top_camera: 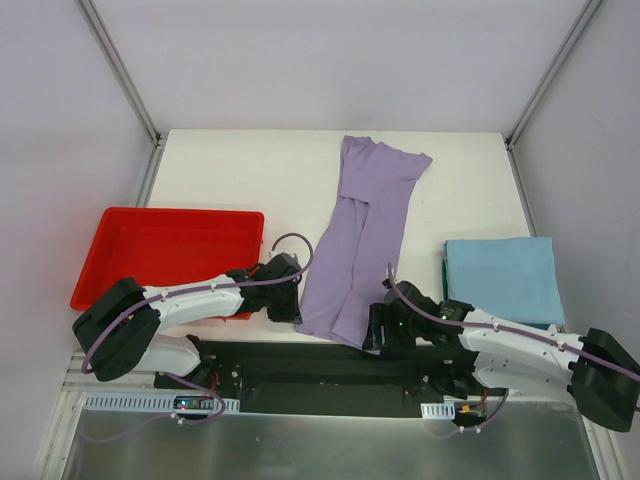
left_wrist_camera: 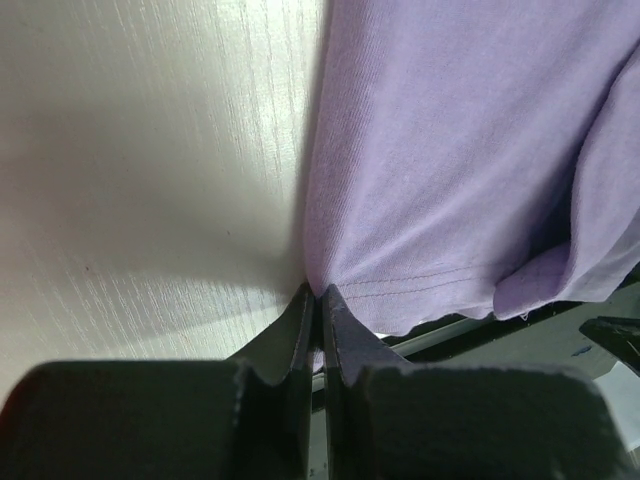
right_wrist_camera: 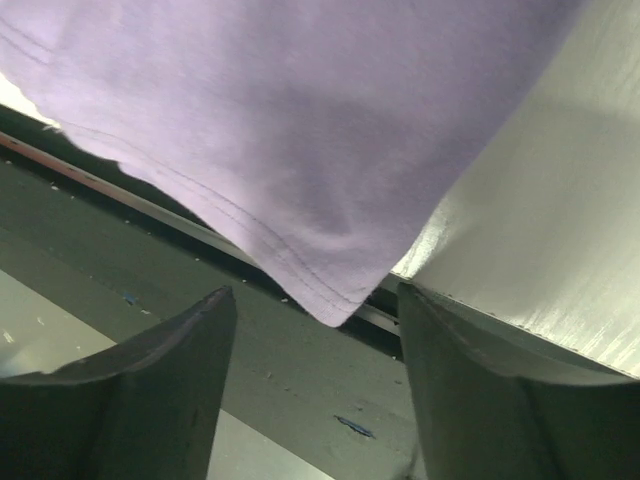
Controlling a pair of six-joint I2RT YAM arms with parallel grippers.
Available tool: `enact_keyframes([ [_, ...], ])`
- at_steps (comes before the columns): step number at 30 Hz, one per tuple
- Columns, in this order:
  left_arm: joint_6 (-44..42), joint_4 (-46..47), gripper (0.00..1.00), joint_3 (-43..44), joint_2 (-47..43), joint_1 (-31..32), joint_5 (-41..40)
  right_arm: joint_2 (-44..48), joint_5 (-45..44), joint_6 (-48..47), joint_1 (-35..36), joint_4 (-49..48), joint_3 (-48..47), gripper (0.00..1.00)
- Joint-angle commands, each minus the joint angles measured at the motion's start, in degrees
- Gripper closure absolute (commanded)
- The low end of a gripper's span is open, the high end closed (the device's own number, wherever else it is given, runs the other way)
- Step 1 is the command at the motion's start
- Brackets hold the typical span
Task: Fold and stack the t-shirts
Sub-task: Grab the bottom of the folded rectangular tshirt with both arms, then fold the folded rectangular tshirt in 1/3 of the way
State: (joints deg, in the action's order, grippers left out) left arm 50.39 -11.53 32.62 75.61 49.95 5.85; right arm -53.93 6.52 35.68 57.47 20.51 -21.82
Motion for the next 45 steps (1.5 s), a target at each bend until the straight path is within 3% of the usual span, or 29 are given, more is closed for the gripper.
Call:
enact_keyframes([
  [1, 0.8, -2.0, 1.0, 0.2, -1.0, 0.7, -2.0, -2.3, 1.7, 5.4, 0.5, -3.3, 1.5, 0.36],
  [3, 0.9, -2.0, 1.0, 0.2, -1.1, 0.6, -1.7, -2.8, 1.8, 6.1, 0.6, -3.9, 1.7, 0.37],
  [5, 0.9, -2.0, 1.0, 0.2, -1.5, 0.7, -1.9, -2.8, 0.7, 6.2, 0.6, -4.2, 2.0, 0.45],
  [10, 0.9, -2.0, 1.0, -0.3, -2.8, 0.6, -2.0, -0.4, -0.4, 6.4, 0.7, -8.2, 3.5, 0.85],
  [11, 0.9, -2.0, 1.0, -0.3, -3.1, 0.7, -1.9, 0.3, 0.2, 6.0, 0.7, -8.1, 3.3, 1.0],
  [18, 3.2, -6.7, 1.0, -3.2, -12.2, 0.7, -1.9, 9.4, 6.1, 7.6, 0.7, 4.2, 4.7, 1.0],
  [24, 3.1, -7.5, 1.0, -4.5, -17.2, 1.6, 3.3, 15.9, 10.9, 9.9, 3.1, 3.1, 5.8, 1.0],
  [33, 3.8, -8.4, 1.0, -4.2, -22.5, 1.9, 5.5, 18.3, 7.4, 8.7, 5.6, 10.0, 3.5, 1.0],
  [40, -4.2, -7.9, 1.0, 7.5, -14.4, 1.8, -0.1, 16.0, -6.2, -1.0, 3.5, 10.7, -6.4, 1.0],
  [45, -8.5, -7.6, 1.0, 18.9, -6.0, -0.2, -8.9, 9.1, -13.0, -8.8, -3.8, 11.3, -12.9, 1.0],
])
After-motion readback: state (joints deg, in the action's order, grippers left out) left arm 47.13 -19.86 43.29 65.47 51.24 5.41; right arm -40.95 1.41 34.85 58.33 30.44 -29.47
